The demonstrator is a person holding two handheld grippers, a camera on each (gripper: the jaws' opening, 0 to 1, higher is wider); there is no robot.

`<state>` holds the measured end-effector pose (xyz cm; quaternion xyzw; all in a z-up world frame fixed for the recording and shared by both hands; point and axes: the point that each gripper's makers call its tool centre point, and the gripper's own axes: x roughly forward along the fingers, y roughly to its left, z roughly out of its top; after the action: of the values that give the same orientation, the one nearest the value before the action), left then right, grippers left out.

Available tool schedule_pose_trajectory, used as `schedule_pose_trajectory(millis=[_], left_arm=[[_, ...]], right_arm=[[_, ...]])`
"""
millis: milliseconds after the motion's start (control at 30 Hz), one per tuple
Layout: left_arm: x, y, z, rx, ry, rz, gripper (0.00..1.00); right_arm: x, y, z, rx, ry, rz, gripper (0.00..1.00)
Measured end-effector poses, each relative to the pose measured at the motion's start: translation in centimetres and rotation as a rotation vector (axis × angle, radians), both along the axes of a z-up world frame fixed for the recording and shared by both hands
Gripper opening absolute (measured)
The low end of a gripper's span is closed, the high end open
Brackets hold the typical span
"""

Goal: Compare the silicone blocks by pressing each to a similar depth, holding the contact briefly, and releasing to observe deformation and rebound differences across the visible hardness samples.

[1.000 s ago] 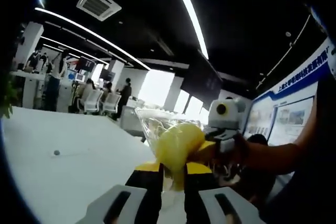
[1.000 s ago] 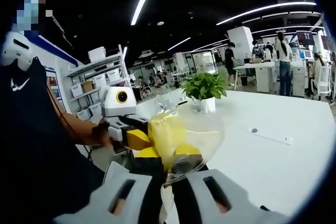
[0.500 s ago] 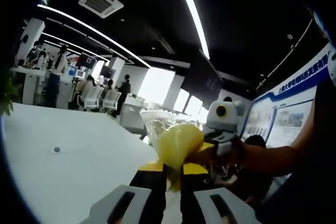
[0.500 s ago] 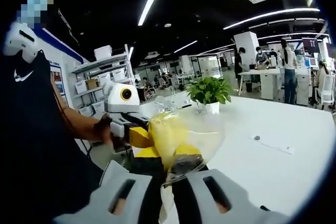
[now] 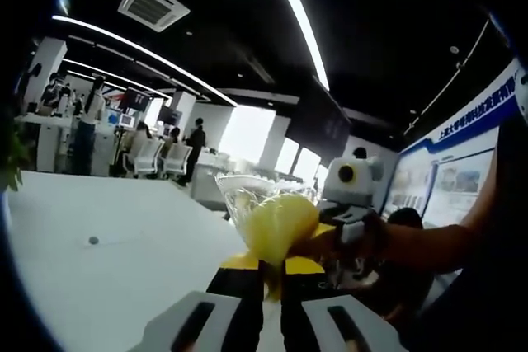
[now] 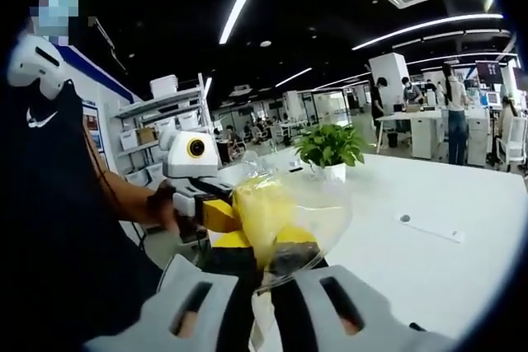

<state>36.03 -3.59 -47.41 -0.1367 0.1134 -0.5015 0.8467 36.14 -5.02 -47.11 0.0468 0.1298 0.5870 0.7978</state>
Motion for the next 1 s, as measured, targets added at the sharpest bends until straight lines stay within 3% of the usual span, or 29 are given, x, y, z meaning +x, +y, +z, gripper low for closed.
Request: schedule_pose_trajectory(millis=[133,200,300,367,533,767,800,900,933,1000], left_arm=[[0.3,0.0,-0.3,-0.014,0.02,-0.001,0.06],[0.1,-0.2,-0.3,0.001,-0.015,-0.003,0.07],[0.1,-0.3,-0.6,0.021,-0.01,-0.012,0.06],[0.2,-0.4,-0.6,0.031,-0.037,-0.006,0.05],[0.4,-0.4,-0.2,0.013,-0.042,0.001,0.03],[0.1,-0.3,0.1,-0.013,-0.031,0.011,0.02],[0.2,-0.2,0.2,-0.015,-0.033,0.017,0.02],[0.1,-0.6,0.4,-0.028,-0.029,0.002,0.02],[0.1,-0.7,0.5,-0.031,-0.028,0.003,0.02],[0.1,-0.9,0.7,-0.044,-0.032,0.002,0.01]], right_arm=[[0.3,-0.1,-0.3,0.005,0.023,-0.016,0.0],[0.2,-0.2,-0.3,0.003,0.018,-0.018,0.0],[0.2,-0.4,-0.7,0.003,0.018,-0.014,0.0],[0.3,-0.4,-0.7,0.006,0.018,-0.018,0.0],[0.6,-0.4,-0.2,0.015,0.017,-0.01,0.0],[0.2,-0.3,0.0,-0.005,-0.01,0.009,0.0],[0.4,-0.3,0.2,-0.007,-0.065,-0.009,0.01],[0.1,-0.6,0.4,-0.007,-0.034,-0.012,0.05],[0.2,-1.0,0.8,-0.01,-0.101,-0.004,0.07],[0.1,-1.1,0.9,-0.009,-0.094,-0.012,0.09]])
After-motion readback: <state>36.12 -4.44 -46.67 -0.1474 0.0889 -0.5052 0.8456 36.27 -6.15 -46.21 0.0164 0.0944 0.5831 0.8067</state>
